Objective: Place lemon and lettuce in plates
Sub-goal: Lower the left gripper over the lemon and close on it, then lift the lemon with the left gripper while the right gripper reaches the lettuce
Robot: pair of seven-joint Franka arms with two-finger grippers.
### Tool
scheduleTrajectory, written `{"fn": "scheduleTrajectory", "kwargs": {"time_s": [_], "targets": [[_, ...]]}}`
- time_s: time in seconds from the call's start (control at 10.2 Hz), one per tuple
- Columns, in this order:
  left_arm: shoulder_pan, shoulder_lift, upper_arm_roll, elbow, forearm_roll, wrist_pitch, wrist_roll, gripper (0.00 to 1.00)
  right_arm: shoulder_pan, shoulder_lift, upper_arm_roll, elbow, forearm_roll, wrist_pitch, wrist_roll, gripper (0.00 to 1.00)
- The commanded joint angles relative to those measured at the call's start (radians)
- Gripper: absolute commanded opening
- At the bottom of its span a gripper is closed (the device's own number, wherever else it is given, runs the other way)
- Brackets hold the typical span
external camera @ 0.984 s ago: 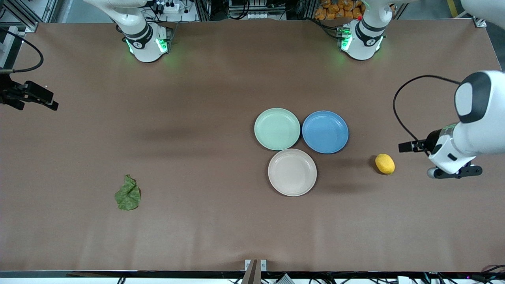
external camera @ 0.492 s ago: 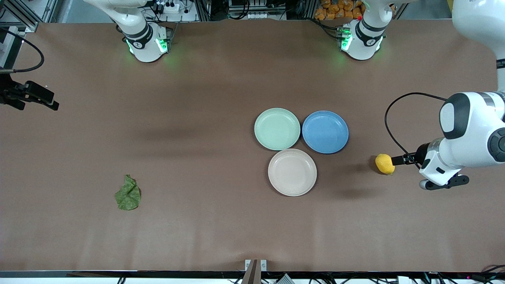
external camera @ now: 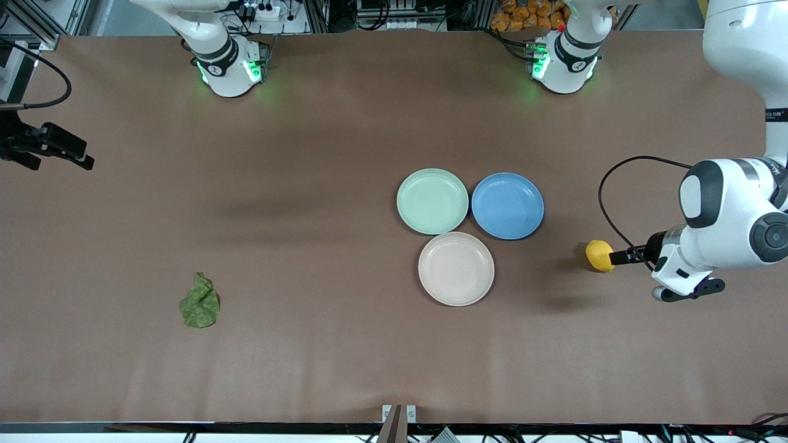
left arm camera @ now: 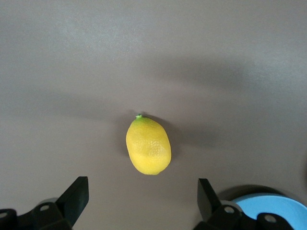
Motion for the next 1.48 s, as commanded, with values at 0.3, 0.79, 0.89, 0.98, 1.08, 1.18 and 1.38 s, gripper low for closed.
{"fn": "scheduleTrajectory", "kwargs": {"time_s": [0.3,0.79,0.89,0.98,1.08,1.18,1.38], "targets": [[0.002,0.067,-0.005,-0.046,0.024,0.080,-0.090,1.00,0.012,-0.025,-0.008,-0.018,0.016,0.001,-0.012,1.00],[0.000,0.141,-0.003,-0.072,0.025,0.156,-0.099,1.00,0.033,0.068,-0.005,-0.028,0.022,0.056,-0.015,1.00],[-0.003,0.149,-0.003,-0.071,0.025,0.159,-0.099,1.00,0.042,0.108,-0.005,-0.044,0.022,0.100,-0.015,1.00],[-0.004,0.158,-0.003,-0.072,0.025,0.160,-0.099,1.00,0.045,0.147,-0.004,-0.080,0.024,0.163,-0.015,1.00],[-0.004,0.166,-0.005,-0.071,0.048,0.160,-0.096,0.74,0.052,0.180,-0.002,-0.125,0.025,0.235,-0.015,1.00],[-0.004,0.166,-0.005,-0.071,0.065,0.159,-0.097,0.07,0.061,0.220,-0.002,-0.158,0.025,0.294,-0.013,1.00],[-0.007,0.158,-0.005,-0.066,0.070,0.156,-0.096,0.00,0.072,0.338,-0.002,-0.169,0.051,0.387,-0.006,1.00]]}}
